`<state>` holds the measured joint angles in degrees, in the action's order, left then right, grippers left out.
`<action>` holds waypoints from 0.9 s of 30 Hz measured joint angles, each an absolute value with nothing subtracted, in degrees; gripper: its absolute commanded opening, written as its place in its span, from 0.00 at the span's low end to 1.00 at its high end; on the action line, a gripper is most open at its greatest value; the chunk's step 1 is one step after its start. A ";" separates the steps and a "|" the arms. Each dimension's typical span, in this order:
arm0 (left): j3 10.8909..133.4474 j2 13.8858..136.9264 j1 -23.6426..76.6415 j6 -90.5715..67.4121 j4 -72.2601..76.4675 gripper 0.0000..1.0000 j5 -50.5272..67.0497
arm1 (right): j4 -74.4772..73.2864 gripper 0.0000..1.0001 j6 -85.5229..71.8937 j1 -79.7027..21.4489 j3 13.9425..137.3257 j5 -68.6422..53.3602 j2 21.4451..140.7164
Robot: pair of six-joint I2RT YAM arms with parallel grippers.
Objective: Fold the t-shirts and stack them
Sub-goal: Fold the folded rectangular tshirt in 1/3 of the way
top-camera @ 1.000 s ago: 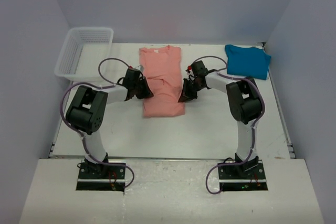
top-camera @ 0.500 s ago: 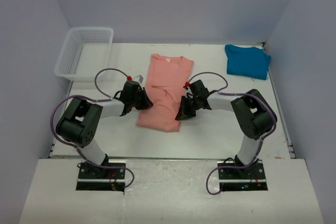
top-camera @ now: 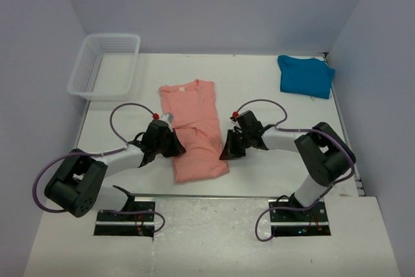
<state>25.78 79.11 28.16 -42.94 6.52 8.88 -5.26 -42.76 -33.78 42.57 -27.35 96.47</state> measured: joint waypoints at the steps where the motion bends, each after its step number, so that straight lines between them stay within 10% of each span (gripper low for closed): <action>1: 25.23 78.02 28.29 -43.00 5.65 0.00 8.91 | -4.86 0.00 -43.00 -34.17 41.98 -27.07 95.98; 8: 23.97 73.23 29.08 -42.81 0.73 0.01 8.29 | -3.05 0.00 -42.61 -36.88 39.35 -25.61 93.27; 18: 26.68 65.01 29.67 -37.15 -7.14 0.33 3.53 | -12.01 0.13 -38.76 -41.91 38.89 -19.00 80.75; 21: 28.69 63.40 29.85 -36.25 -8.08 0.43 3.09 | -16.56 0.26 -37.74 -44.10 40.47 -16.78 75.77; 27: 32.80 61.30 32.05 -37.39 -13.39 0.64 -0.38 | -22.13 0.85 -37.32 -45.25 41.41 -13.34 66.30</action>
